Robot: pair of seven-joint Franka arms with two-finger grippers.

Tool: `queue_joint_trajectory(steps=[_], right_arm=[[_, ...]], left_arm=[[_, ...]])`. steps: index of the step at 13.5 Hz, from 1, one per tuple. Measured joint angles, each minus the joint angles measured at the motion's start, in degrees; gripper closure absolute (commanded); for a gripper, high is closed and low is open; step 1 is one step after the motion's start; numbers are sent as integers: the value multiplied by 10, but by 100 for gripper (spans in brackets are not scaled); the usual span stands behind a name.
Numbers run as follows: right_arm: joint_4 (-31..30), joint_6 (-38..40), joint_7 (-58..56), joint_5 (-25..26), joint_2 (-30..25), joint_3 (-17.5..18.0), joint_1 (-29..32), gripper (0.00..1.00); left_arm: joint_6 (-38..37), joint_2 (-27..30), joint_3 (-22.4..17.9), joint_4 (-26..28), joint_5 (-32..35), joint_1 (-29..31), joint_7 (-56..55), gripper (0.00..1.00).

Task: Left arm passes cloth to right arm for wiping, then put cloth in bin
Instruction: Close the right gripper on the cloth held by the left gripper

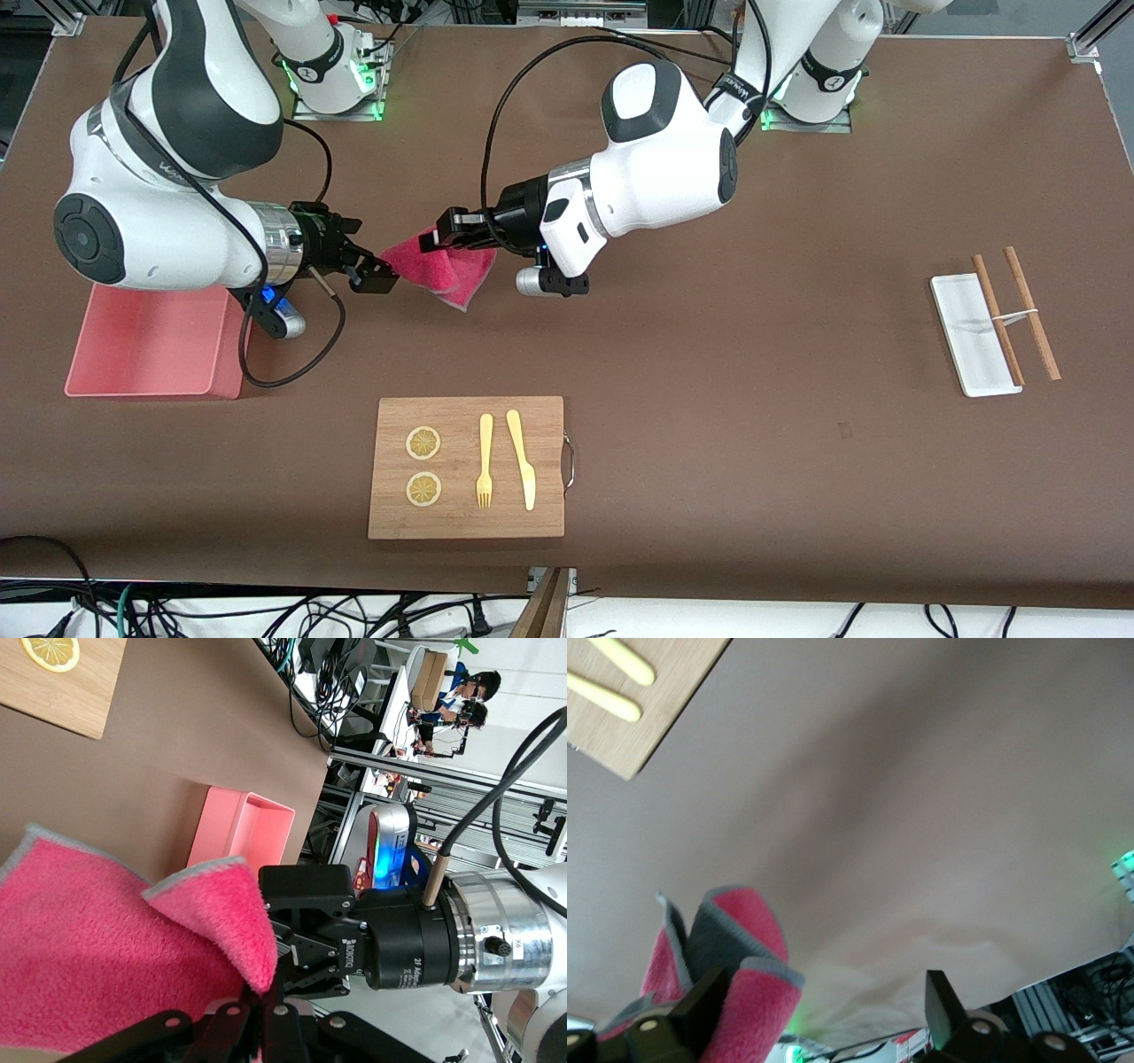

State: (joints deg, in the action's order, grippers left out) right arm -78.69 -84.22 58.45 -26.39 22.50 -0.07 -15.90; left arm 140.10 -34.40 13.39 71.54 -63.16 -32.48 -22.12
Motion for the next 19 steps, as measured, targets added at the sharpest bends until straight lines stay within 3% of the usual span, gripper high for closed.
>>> queue_joint_trajectory(steps=[6, 8, 9, 19], right_arm=[[0, 0, 20, -22, 1, -2, 4, 83], [0, 2, 20, -22, 2, -2, 6, 96], [-1, 3, 20, -22, 2, -2, 6, 100], [-2, 4, 24, -49, 3, -2, 8, 100]], left_arm=[[0, 0, 0, 0, 0, 1, 0, 100], [0, 0, 0, 0, 0, 1, 0, 100], [0, 0, 0, 0, 0, 1, 0, 100], [0, 0, -2, 0, 0, 2, 0, 100]])
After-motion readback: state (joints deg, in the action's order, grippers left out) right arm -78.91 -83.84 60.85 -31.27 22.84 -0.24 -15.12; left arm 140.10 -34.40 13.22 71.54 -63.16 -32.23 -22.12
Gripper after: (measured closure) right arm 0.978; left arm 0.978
